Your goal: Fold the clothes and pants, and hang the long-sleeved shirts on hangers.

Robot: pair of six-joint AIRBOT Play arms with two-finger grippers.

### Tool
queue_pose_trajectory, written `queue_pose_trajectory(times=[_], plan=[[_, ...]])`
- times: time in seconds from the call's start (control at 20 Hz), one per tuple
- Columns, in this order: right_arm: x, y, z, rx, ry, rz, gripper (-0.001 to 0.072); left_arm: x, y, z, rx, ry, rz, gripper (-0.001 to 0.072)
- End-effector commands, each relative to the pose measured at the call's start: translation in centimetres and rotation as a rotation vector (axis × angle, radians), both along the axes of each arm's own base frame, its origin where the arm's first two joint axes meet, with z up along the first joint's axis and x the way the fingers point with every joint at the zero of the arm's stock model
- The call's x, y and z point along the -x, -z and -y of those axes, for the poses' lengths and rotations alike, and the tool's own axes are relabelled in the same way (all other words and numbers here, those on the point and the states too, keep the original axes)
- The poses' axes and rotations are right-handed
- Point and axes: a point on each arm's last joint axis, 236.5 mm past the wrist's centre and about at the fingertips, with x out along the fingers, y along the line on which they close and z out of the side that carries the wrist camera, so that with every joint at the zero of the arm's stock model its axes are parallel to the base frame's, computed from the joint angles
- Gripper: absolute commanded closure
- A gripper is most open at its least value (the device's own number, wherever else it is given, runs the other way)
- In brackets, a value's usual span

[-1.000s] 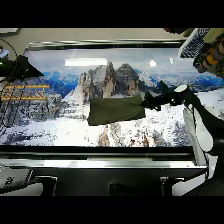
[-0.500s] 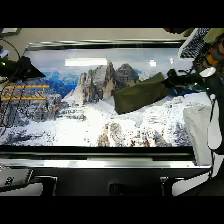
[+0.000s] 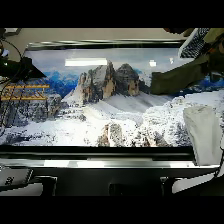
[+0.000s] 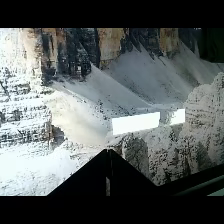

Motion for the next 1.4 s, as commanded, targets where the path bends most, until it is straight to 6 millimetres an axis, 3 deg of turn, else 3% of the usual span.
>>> queue_pose_trajectory(times=[0.0, 0.2, 0.4, 0.65, 0.8, 1.15, 1.35], plan=[[0.7, -2.9, 4.3, -0.036, 0.134, 0.045, 0.0682, 0.0, 0.0, 0.0, 0.0, 0.001, -0.001, 0.0692], [2.7, -4.5, 7.0, -0.056, 0.289, 0.007, 0.0682, 0.2, 0.1, 0.1, -0.001, 0.006, -0.009, 0.0693], [7.3, -4.9, 9.1, -0.014, 0.456, -0.136, 0.0682, 1.0, 0.4, 0.2, -0.005, 0.026, -0.039, 0.0692], [12.9, -3.6, 8.0, -0.044, 0.535, -0.355, 0.0682, 1.4, 0.5, 0.2, -0.007, 0.035, -0.052, 0.0693], [15.2, -3.5, 7.1, -0.06, 0.548, -0.433, 0.0682, 1.4, 0.5, 0.2, -0.007, 0.036, -0.052, 0.0693], [23.8, -3.1, 8.4, 0.074, 0.67, -0.711, 0.068, 1.4, 0.5, 0.2, -0.007, 0.036, -0.052, 0.0693], [26.8, -2.2, 7.2, 0.081, 0.632, -0.861, 0.068, 1.4, 0.5, 0.2, -0.007, 0.036, -0.052, 0.0692]])
